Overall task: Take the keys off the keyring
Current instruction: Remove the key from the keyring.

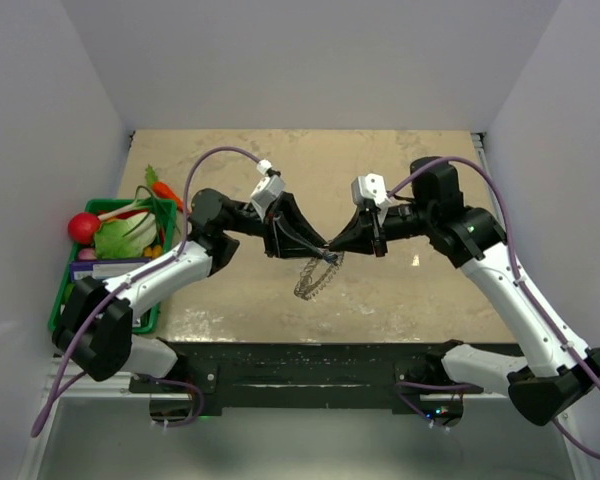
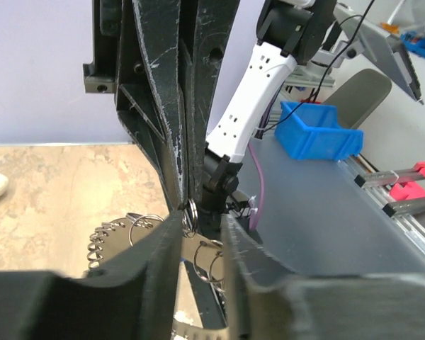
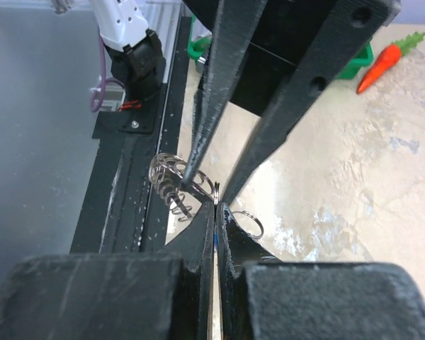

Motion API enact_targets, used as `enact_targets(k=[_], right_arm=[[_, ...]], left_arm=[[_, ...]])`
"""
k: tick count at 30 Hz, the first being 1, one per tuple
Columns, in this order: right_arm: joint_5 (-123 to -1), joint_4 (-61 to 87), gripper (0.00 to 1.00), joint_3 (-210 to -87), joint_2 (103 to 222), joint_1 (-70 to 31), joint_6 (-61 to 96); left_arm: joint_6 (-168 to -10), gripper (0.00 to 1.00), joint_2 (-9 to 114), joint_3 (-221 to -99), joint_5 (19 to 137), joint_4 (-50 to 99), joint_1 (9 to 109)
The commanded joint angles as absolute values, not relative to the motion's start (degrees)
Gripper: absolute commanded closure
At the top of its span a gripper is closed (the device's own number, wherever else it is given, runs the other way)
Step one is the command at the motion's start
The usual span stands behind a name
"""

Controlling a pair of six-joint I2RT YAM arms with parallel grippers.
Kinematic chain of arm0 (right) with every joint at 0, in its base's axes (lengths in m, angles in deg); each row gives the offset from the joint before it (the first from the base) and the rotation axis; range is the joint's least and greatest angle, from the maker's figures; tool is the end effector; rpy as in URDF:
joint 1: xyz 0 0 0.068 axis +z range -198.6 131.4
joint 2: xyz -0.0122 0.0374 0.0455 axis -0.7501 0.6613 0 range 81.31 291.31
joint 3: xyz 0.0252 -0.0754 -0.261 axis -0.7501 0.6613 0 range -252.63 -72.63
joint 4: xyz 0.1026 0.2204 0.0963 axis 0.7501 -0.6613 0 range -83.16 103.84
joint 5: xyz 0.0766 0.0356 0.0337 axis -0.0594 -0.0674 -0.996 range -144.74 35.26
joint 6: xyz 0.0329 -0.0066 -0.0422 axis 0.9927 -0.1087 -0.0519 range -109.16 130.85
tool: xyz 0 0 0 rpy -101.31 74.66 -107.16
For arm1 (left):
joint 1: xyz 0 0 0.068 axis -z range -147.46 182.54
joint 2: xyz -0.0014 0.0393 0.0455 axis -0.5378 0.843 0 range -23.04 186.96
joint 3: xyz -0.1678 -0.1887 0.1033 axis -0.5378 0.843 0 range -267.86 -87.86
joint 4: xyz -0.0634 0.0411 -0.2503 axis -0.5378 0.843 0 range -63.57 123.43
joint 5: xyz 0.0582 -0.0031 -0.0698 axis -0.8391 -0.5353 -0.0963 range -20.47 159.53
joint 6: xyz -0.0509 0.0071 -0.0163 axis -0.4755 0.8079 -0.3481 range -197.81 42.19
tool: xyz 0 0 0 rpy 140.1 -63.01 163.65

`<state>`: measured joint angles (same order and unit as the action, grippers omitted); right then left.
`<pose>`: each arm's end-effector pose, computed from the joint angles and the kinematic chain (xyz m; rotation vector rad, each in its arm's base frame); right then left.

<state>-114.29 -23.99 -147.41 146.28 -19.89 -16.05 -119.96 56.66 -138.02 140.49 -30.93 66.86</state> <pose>0.1789 0.1329 0.4104 -1.4238 1.3384 1.0748 0.2215 -0.1921 0.3446 1.2029 1.1679 -1.7177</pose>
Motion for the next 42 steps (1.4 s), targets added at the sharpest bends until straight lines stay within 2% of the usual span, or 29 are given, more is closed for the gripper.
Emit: enact_targets(k=[1, 8, 9, 14, 18, 21, 28, 42], right_arm=[[-112.0, -28.2, 1.00, -152.3, 147.0, -20.0, -20.4], [-107.2, -35.4, 1.00, -153.0, 147.9, -19.9, -23.0], [-106.3, -36.2, 1.00, -153.0, 148.0, -19.8, -23.8], [-103.0, -39.8, 1.00, -153.8, 149.9, -19.2, -24.6], [-99.4, -40.4, 1.00, -154.7, 151.3, -18.9, -23.4], [-97.0, -39.8, 1.00, -155.1, 151.8, -18.9, -22.0], [-94.6, -37.3, 1.00, -154.9, 151.2, -18.7, -19.5], [-93.1, -36.4, 1.00, -154.4, 152.0, -17.7, -18.4]], left_arm=[[-113.6, 0.61, 54.6, -140.9, 141.0, -22.6, 65.8], [-106.3, 0.51, 53.9, -143.2, 139.5, -14.7, 65.0], [-104.5, 0.49, 53.9, -143.8, 139.0, -9.9, 65.1], [-91.2, 0.48, 54.2, -149.8, 134.4, 4.6, 65.3], [-78.6, 0.48, 54.4, -154.6, 129.4, 21.6, 67.3], [-72.5, 0.48, 54.0, -155.8, 125.8, 26.3, 69.0], [-64.8, 0.53, 53.4, -155.5, 121.8, 33.5, 70.9], [-63.3, 0.61, 55.1, -156.6, 117.5, 33.9, 73.7]])
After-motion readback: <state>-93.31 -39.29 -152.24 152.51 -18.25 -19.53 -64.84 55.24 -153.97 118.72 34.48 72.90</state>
